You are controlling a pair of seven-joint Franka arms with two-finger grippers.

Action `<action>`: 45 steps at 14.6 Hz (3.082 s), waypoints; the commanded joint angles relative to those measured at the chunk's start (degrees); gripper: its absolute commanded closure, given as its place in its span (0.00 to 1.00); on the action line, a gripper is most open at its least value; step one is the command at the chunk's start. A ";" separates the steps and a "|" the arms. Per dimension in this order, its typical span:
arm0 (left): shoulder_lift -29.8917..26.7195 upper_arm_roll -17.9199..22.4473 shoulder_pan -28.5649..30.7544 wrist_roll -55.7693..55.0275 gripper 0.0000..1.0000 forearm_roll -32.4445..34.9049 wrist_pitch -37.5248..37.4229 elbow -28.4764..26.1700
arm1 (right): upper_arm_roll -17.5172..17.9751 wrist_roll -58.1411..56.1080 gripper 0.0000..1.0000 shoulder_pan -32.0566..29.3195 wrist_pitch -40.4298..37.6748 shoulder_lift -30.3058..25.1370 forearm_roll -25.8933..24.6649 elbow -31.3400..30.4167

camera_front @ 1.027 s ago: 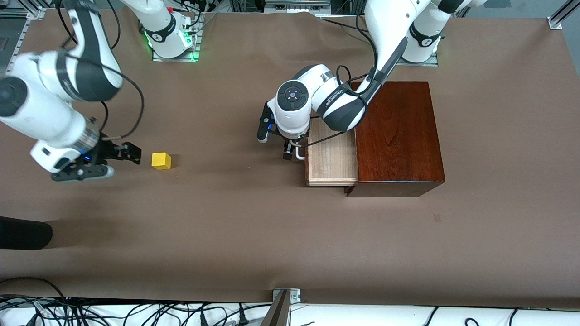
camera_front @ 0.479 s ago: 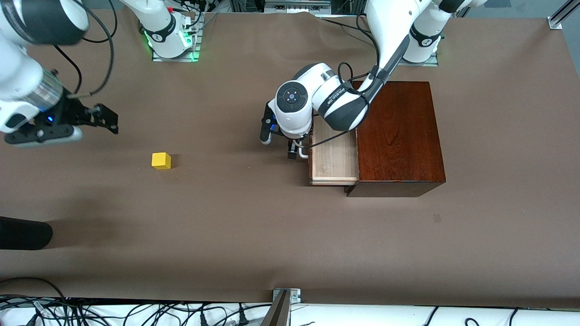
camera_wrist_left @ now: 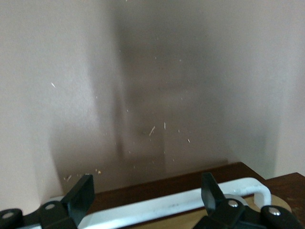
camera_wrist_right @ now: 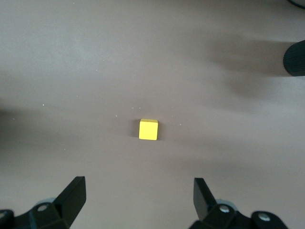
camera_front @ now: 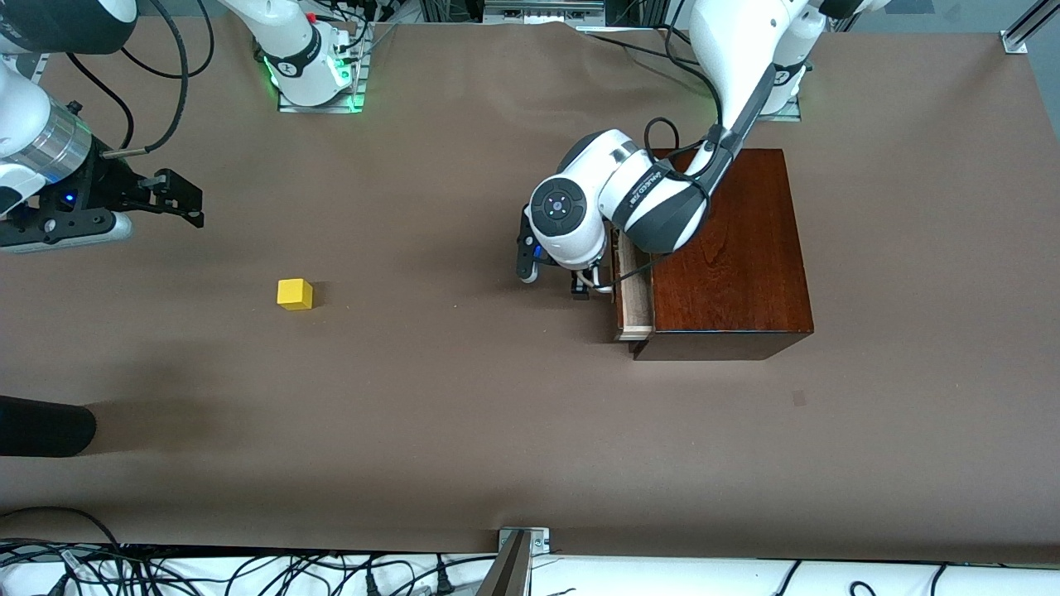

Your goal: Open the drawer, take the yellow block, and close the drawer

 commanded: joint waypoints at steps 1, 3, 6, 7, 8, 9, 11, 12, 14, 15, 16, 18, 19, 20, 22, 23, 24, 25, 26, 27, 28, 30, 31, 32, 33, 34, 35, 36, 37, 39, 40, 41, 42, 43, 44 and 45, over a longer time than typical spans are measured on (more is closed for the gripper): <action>-3.02 1.38 -0.01 0.90 0.00 1.52 -2.24 -2.56 | 0.32 -0.94 0.00 -0.48 -1.43 0.89 0.61 2.66; -3.11 2.79 -0.01 0.90 0.00 1.60 -2.42 -2.56 | 0.14 -1.20 0.00 -0.74 -1.35 0.89 0.78 2.92; -3.11 4.28 0.00 0.90 0.00 3.17 -3.03 -2.73 | 0.14 -1.11 0.00 -0.74 -1.43 0.89 0.78 3.10; -3.11 4.11 -0.09 0.72 0.00 5.97 -4.69 -2.73 | 0.14 -1.20 0.00 -0.74 -1.43 0.97 0.87 3.10; -3.11 4.11 -0.18 0.64 0.00 7.39 -5.66 -2.56 | 0.14 -1.20 0.00 -0.74 -1.35 0.97 0.78 3.10; -3.11 4.20 -0.18 0.63 0.00 7.49 -5.85 -2.56 | 0.14 -1.20 0.00 -0.74 -1.17 0.97 0.78 3.19; -3.11 4.20 -0.01 0.63 0.00 7.49 -5.85 -2.47 | 0.14 -0.85 0.00 -0.74 -1.26 0.89 0.78 3.28; -3.11 4.20 -0.01 0.63 0.00 7.49 -5.85 -2.47 | 0.14 -0.76 0.00 -0.74 -1.43 0.80 0.78 3.19; -3.46 4.38 0.17 0.72 0.00 7.49 -5.85 -2.56 | 0.14 -0.85 0.00 -0.74 -1.43 0.80 0.78 3.19; -3.46 4.38 0.61 0.72 0.00 7.58 -5.93 -2.64 | 0.14 -0.59 0.00 -0.74 -1.43 0.80 0.78 3.19; -3.46 4.46 0.87 0.72 0.00 7.75 -5.94 -2.91 | 0.14 -0.50 0.00 -0.74 -1.43 0.80 0.78 3.19; -3.46 4.38 1.22 0.72 0.00 9.07 -5.85 -2.91 | 0.14 -0.50 0.00 -0.74 -1.43 0.80 0.78 3.19; -3.46 4.29 1.49 0.72 0.00 9.07 -5.76 -2.82 | 0.14 -0.50 0.00 -0.74 -1.43 0.80 0.78 3.19; -3.46 4.38 1.49 0.72 0.00 9.07 -5.76 -2.73 | 0.14 -0.50 0.00 -0.74 -1.43 0.80 0.78 3.19; -3.46 4.38 1.58 0.72 0.00 9.16 -5.93 -2.99 | 0.23 -0.41 0.00 -0.74 -1.43 0.80 0.78 3.19; -3.46 4.38 1.58 0.72 0.00 9.16 -6.20 -3.08 | 0.14 -0.49 0.00 -0.74 -1.52 0.80 0.78 3.19; -3.46 4.38 1.66 0.72 0.00 9.16 -6.55 -3.08 | 0.14 -0.58 0.00 -0.74 -1.52 0.80 0.78 3.19; -3.55 4.38 1.58 0.72 0.00 9.16 -6.64 -3.00 | -0.21 -0.58 0.00 -0.74 -1.52 0.80 0.78 3.19; -3.55 4.38 1.58 0.72 0.00 9.16 -6.73 -3.00 | -0.38 -0.67 0.00 -0.74 -1.52 0.80 0.78 3.19; -3.72 4.29 1.58 0.72 0.00 9.08 -6.81 -2.82 | -0.30 -0.67 0.00 -0.74 -1.52 0.80 0.78 3.19; -4.33 4.20 1.49 0.64 0.00 9.07 -6.90 -2.73 | -0.30 -0.67 0.00 -0.74 -1.52 0.80 0.78 3.10; -6.00 3.68 1.40 0.11 0.00 7.59 -8.13 -2.03 | -0.39 -0.67 0.00 -0.74 -1.52 0.80 0.78 3.19; -7.14 3.59 1.23 -0.59 0.00 6.19 -8.13 -1.94 | -0.39 -0.58 0.00 -0.74 -1.52 0.80 0.78 3.19; -8.02 3.59 1.22 -1.20 0.00 3.65 -8.05 -1.42 | -0.39 -0.58 0.00 -0.74 -1.52 0.80 0.78 3.19; -8.99 3.67 1.31 -1.47 0.00 0.84 -8.22 -0.28 | -0.30 -0.58 0.00 -0.74 -1.52 0.80 0.78 3.19; -10.30 3.67 1.40 -1.47 0.00 -1.01 -8.22 0.34 | -0.30 -0.50 0.00 -0.74 -1.52 0.80 0.78 3.19; -11.53 3.85 1.49 -1.82 0.00 -1.99 -8.31 1.39 | -0.39 -0.58 0.00 -0.74 -1.52 0.80 0.78 3.10; -13.20 4.20 1.49 -2.70 0.00 -2.17 -8.66 2.09 | -0.39 -0.50 0.00 -0.74 -1.52 0.80 0.78 3.19; -14.78 4.38 1.58 -4.62 0.00 -2.18 -9.62 2.19 | -0.39 -0.58 0.00 -0.74 -1.52 0.88 0.78 3.19; -18.21 4.46 3.15 -12.51 0.00 -2.00 -10.59 2.28 | -0.30 -0.32 0.00 -0.74 -1.52 0.89 0.78 3.10; -19.97 4.46 4.46 -16.20 0.00 -2.00 -10.85 2.28 | -0.30 -0.41 0.00 -0.74 -1.52 0.89 0.87 3.19; -21.29 4.38 5.96 -19.29 0.00 -2.00 -11.47 2.28 | -0.30 -0.41 0.00 -0.74 -1.52 0.89 0.87 3.10; -22.43 4.46 7.02 -21.84 0.00 -1.83 -11.82 2.28 | -0.30 -0.41 0.00 -0.74 -1.52 0.89 0.87 3.10; -23.23 4.46 8.07 -23.95 0.00 -1.82 -12.52 2.28 | -0.30 -0.49 0.00 -0.74 -1.52 0.89 0.87 3.10; -23.32 4.55 9.47 -26.15 0.00 -1.91 -14.09 2.63 | -0.30 -0.50 0.00 -0.74 -1.52 0.89 0.87 3.10; -24.28 4.55 10.70 -28.70 0.00 -1.82 -14.20 3.06 | -0.30 -0.50 0.00 -0.74 -1.52 0.89 0.87 3.10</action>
